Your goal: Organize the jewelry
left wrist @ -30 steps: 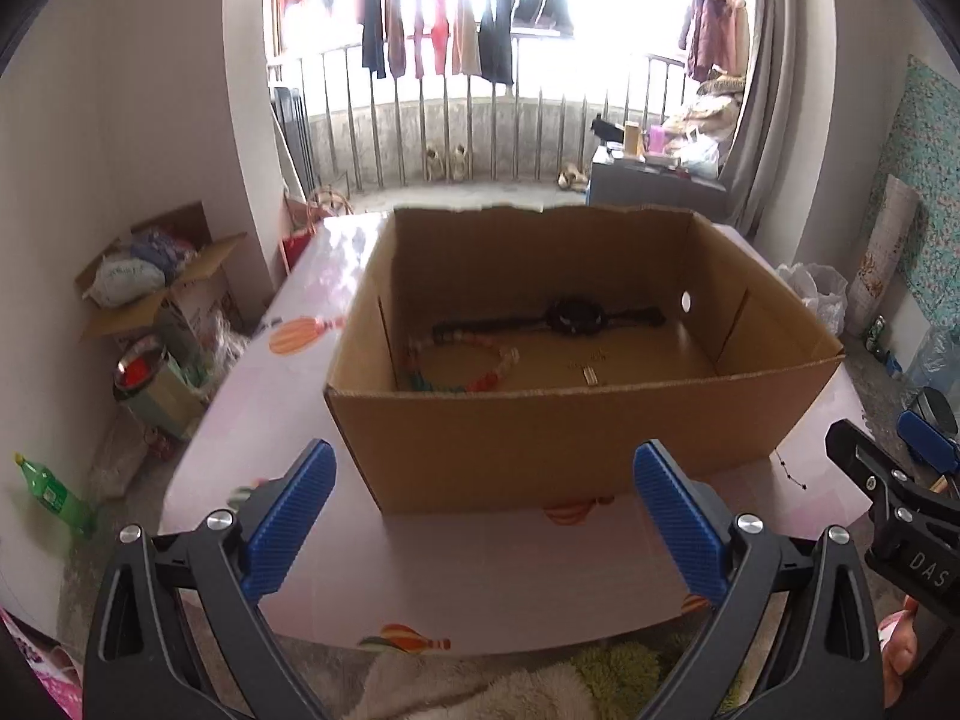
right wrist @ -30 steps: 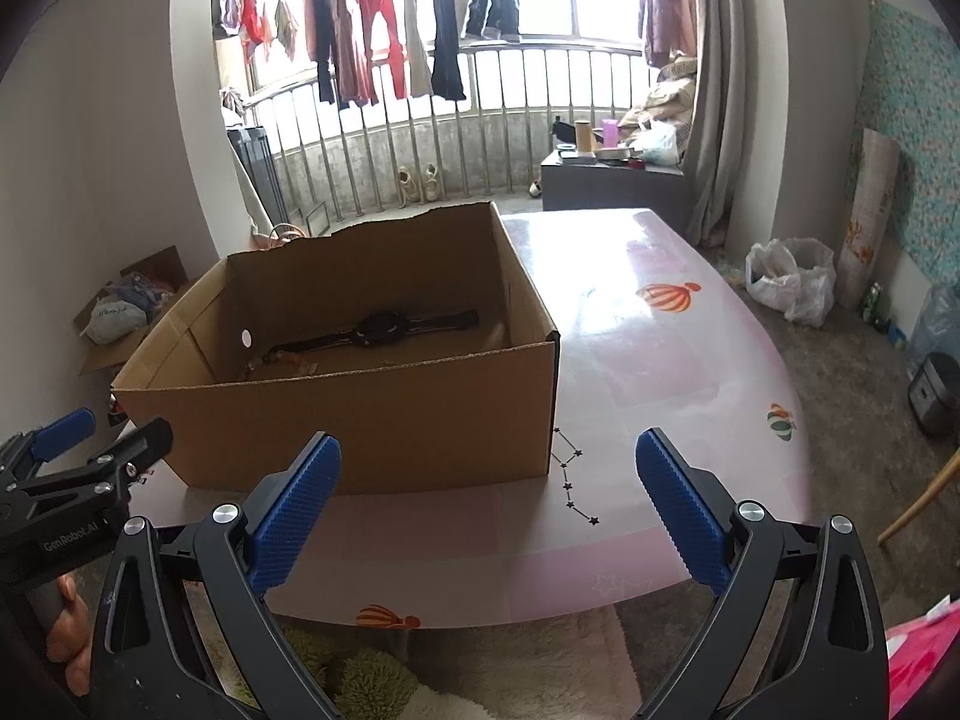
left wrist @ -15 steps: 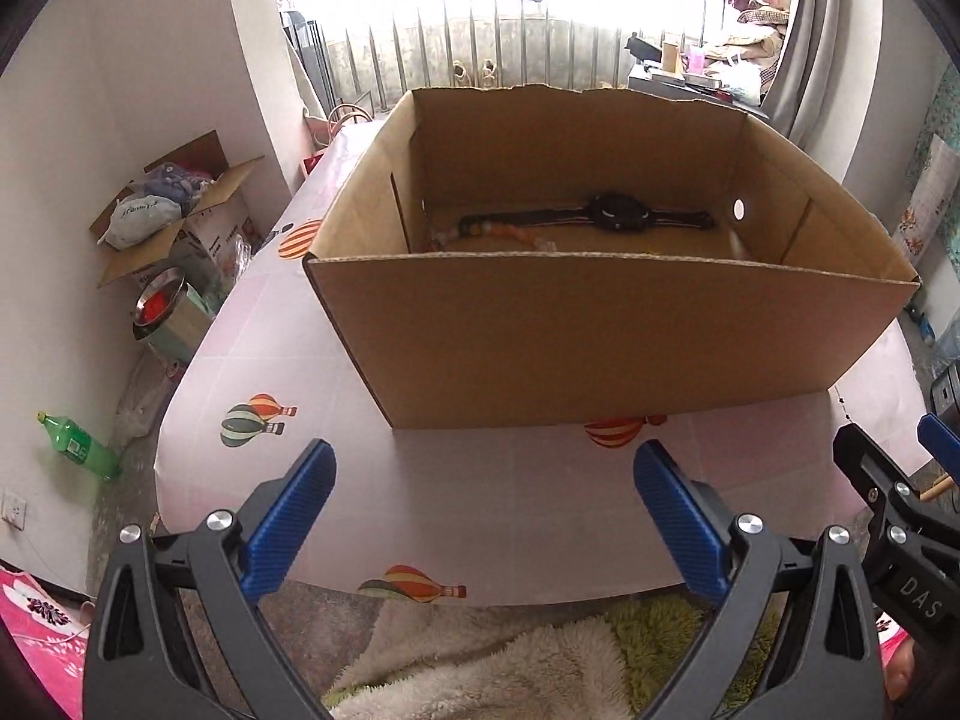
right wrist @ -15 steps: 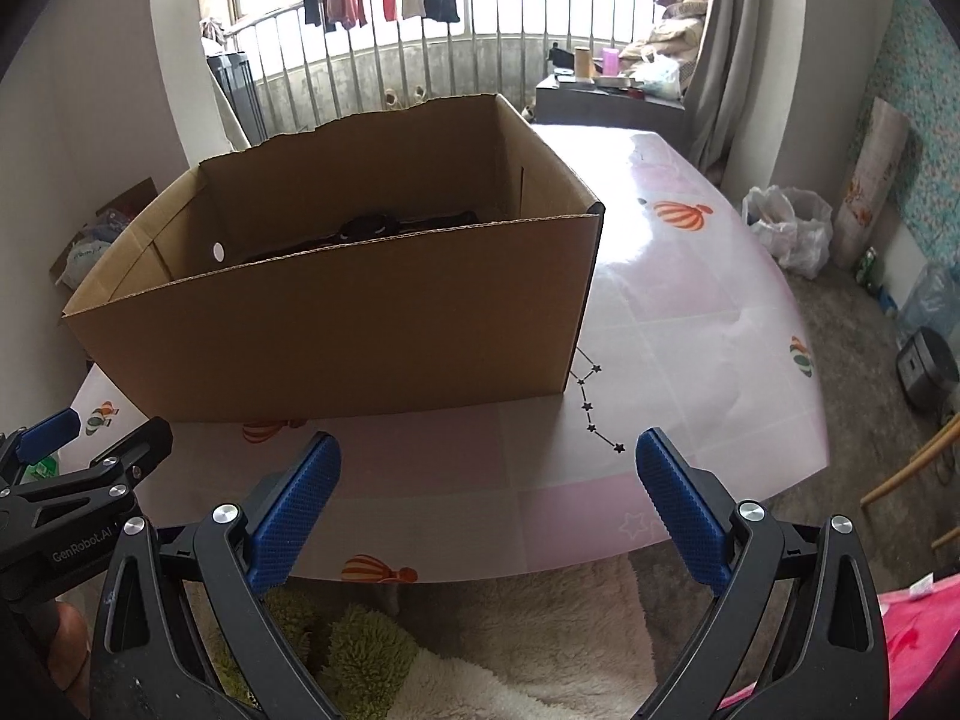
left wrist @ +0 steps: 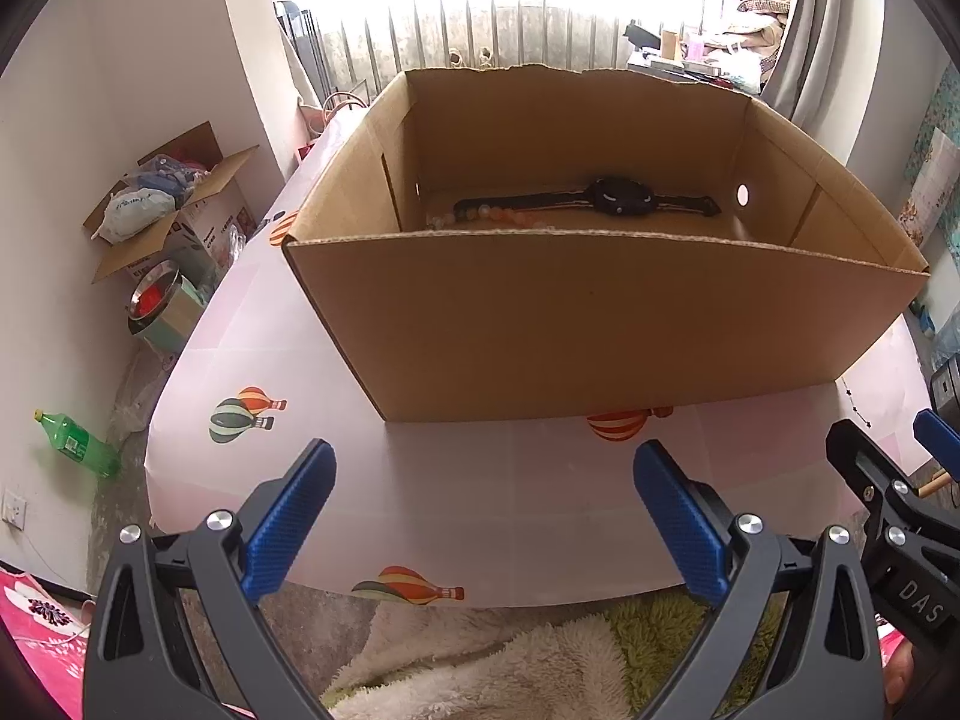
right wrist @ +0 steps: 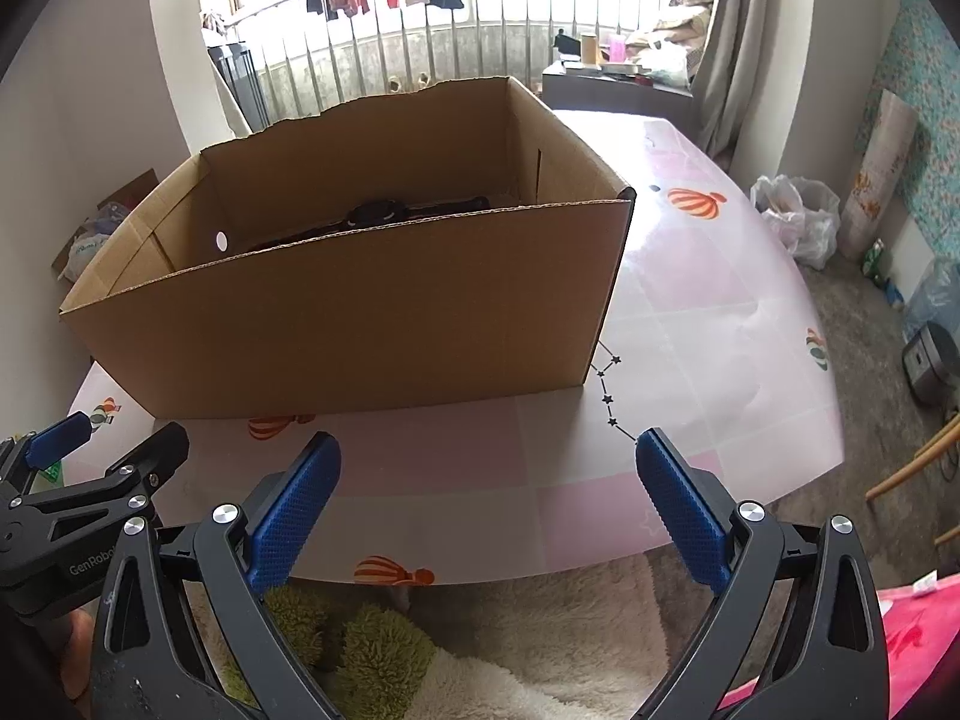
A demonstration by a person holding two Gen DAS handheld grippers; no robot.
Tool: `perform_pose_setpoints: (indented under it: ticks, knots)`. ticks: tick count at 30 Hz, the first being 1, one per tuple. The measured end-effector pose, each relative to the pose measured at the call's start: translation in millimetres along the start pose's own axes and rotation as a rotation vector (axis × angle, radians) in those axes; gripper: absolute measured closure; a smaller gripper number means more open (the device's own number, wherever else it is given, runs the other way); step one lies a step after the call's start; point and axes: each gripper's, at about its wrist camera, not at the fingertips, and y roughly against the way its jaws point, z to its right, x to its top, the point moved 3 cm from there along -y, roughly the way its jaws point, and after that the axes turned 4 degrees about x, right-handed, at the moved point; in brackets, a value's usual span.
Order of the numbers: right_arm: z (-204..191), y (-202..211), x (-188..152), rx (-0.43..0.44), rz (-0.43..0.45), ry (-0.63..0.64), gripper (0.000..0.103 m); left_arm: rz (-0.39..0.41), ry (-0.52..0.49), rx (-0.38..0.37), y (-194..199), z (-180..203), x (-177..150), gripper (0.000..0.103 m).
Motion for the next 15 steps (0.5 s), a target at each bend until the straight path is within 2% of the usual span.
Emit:
perform_pose_setpoints:
  ticks: [15]
  knots:
    - [1.7,-6.0,5.1,-0.006,-0.01,0.004,0.008,-0.016,0.008,-0.018,-5.8,-2.4,1.2,0.006]
